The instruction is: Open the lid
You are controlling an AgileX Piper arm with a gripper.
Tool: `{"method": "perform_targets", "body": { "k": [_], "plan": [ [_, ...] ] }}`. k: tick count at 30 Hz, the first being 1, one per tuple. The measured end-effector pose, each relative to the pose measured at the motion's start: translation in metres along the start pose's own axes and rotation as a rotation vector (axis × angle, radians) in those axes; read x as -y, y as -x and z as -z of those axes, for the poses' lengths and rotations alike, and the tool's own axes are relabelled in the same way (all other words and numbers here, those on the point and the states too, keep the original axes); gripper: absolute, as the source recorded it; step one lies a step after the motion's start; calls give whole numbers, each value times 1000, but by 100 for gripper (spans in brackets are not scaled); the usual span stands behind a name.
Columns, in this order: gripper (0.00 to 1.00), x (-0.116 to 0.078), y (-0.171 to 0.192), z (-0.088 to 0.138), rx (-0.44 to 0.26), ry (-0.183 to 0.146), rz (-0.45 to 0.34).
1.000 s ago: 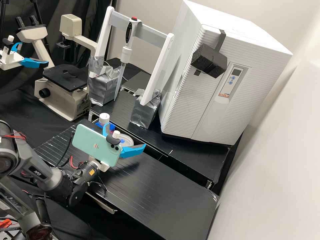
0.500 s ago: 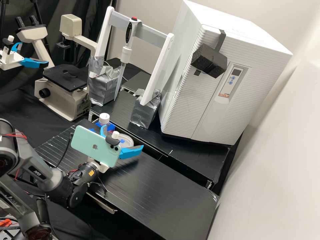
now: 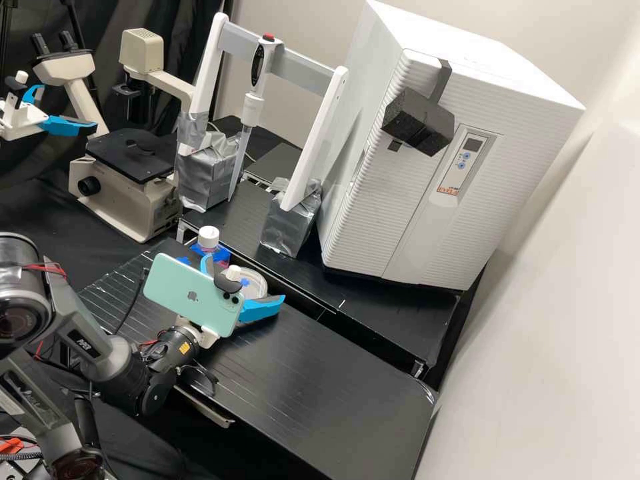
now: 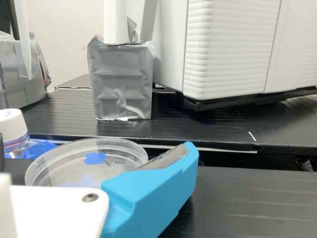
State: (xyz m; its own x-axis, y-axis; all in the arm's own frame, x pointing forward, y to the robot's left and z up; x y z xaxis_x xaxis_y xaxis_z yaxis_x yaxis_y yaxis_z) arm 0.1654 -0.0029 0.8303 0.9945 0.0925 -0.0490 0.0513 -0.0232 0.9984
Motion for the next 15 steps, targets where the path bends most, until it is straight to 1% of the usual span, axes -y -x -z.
{"method": "perform_targets", "body": {
  "k": [13, 15],
  "plan": [
    [0, 1, -1, 1, -8, -3, 6],
    [0, 2, -1, 2, -13, 2, 11]
  ]
}}
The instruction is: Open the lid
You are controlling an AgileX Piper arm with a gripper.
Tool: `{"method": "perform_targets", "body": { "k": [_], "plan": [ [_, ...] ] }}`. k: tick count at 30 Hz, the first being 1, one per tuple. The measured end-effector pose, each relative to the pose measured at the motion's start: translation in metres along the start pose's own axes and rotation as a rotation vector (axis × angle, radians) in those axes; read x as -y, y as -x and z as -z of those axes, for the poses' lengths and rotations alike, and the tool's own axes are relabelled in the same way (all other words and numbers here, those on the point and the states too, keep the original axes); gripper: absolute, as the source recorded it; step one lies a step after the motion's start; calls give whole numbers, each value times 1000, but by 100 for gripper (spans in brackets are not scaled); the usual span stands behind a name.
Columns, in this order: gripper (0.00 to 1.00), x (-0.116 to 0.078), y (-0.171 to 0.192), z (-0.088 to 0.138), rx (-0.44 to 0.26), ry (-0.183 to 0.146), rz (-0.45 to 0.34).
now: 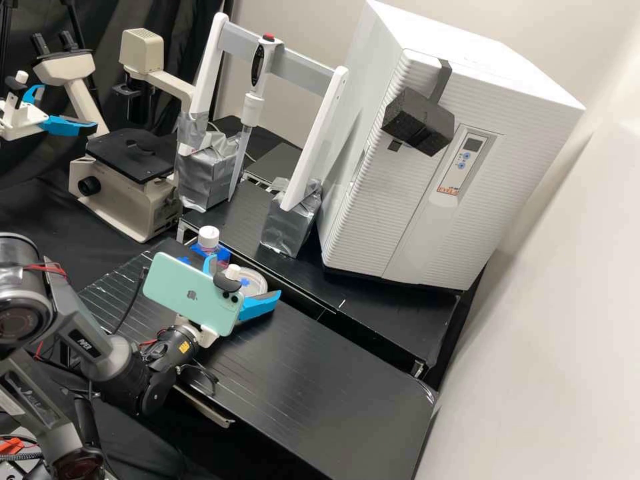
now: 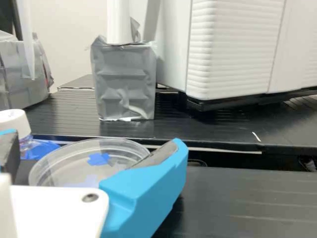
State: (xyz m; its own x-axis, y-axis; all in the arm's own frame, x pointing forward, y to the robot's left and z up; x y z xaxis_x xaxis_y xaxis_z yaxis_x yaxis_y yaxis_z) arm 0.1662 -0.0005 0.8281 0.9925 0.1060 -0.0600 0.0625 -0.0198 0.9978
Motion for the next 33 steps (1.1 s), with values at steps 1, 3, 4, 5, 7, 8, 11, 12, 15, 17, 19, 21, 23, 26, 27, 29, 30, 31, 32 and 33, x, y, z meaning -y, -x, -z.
{"method": "perform_targets", "body": {
  "k": [1, 3, 4, 5, 7, 8, 11, 12, 15, 17, 19, 21, 23, 26, 27, 29, 30, 31, 32, 33],
  "plan": [
    [0, 0, 0, 0, -3, 2, 3],
    [0, 0, 0, 0, -2, 9, 2],
    [0, 0, 0, 0, -2, 9, 1],
    [100, 0, 0, 0, -1, 8, -1],
    [100, 0, 0, 0, 1, 6, -4],
    [100, 0, 0, 0, 0, 8, -2],
    [100, 1, -1, 0, 3, 15, -4],
    [100, 1, -1, 0, 2, 13, -4],
    [100, 1, -1, -1, 10, 9, -6],
    [100, 1, -2, -1, 10, 7, -8],
    [100, 0, -2, -1, 11, 10, -11],
    [100, 1, -2, -1, 9, 10, -10],
    [100, 1, -2, -1, 9, 10, -10],
    [100, 1, -2, -1, 8, 9, -10],
    [100, 1, -2, 0, 6, 9, -8],
    [100, 2, -3, 1, 0, 9, -2],
    [100, 3, -3, 2, -5, 13, 3],
    [100, 3, -3, 2, -6, 22, 5],
    [100, 4, -3, 2, -9, 30, 8],
    [100, 4, -3, 2, -11, 30, 9]
  ]
}}
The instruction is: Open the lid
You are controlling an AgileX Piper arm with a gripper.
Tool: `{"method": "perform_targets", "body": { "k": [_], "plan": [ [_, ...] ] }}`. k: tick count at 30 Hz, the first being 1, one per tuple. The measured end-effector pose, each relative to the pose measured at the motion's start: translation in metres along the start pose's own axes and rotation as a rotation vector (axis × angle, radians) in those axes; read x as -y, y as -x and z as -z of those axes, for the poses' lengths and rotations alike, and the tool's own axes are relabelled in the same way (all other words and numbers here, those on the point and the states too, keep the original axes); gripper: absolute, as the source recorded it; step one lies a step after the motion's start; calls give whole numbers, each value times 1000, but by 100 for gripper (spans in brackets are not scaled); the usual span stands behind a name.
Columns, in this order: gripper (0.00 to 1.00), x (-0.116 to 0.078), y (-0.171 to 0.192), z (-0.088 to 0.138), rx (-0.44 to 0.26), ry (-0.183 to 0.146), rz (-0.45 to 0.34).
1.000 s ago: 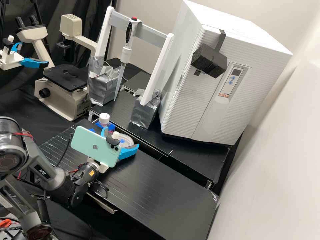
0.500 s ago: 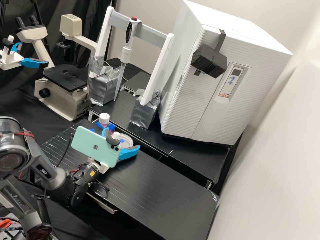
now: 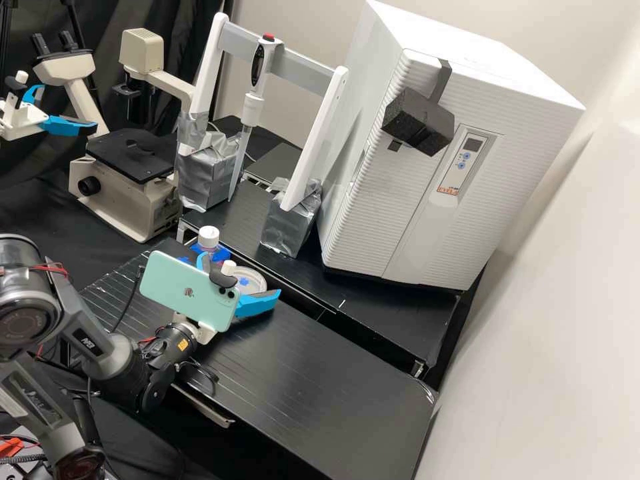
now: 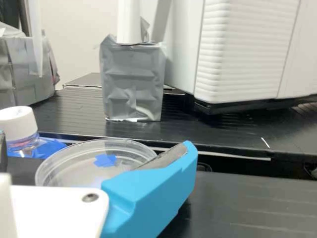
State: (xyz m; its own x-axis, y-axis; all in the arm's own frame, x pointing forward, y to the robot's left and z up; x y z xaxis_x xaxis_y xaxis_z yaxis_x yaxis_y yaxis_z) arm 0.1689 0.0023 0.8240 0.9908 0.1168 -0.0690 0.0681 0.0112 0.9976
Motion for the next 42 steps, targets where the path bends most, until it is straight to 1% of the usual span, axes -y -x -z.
{"method": "perform_targets", "body": {
  "k": [6, 13, 14, 32, 42],
  "plan": [
    [100, 1, -1, -1, 5, -6, 9],
    [100, 1, -1, -2, 7, -6, 7],
    [0, 1, -1, -2, 8, -6, 6],
    [0, 0, 0, -2, 12, -6, 2],
    [0, 0, -1, -4, 22, -18, -6]
  ]
}}
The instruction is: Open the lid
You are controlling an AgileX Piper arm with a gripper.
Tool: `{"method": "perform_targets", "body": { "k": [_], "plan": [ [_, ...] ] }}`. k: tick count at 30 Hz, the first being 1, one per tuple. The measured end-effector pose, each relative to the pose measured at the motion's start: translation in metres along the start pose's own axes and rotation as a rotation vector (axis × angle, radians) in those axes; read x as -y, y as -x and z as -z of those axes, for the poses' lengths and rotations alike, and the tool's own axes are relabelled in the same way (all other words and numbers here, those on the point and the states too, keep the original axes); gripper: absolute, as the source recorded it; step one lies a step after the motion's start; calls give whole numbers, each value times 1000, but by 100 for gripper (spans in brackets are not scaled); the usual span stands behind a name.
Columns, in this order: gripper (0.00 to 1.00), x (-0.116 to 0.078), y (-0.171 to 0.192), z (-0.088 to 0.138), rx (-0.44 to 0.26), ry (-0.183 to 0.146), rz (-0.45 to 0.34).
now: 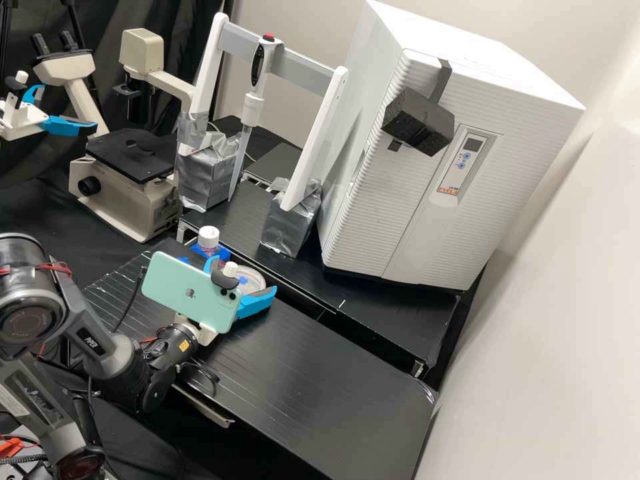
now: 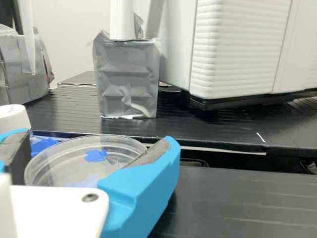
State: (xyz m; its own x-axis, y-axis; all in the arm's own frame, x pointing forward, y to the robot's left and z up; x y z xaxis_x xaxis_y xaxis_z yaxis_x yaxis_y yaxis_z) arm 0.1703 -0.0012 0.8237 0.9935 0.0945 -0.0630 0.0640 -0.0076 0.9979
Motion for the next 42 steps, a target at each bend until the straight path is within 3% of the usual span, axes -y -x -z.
{"method": "perform_targets", "body": {
  "k": [22, 30, 36, 42],
  "plan": [
    [0, 0, 0, -1, 5, -6, -7],
    [0, -9, 5, 4, -10, -8, -53],
    [0, -11, 8, 12, -53, -16, -56],
    [0, -15, 12, 13, -58, -51, -76]
  ]
}}
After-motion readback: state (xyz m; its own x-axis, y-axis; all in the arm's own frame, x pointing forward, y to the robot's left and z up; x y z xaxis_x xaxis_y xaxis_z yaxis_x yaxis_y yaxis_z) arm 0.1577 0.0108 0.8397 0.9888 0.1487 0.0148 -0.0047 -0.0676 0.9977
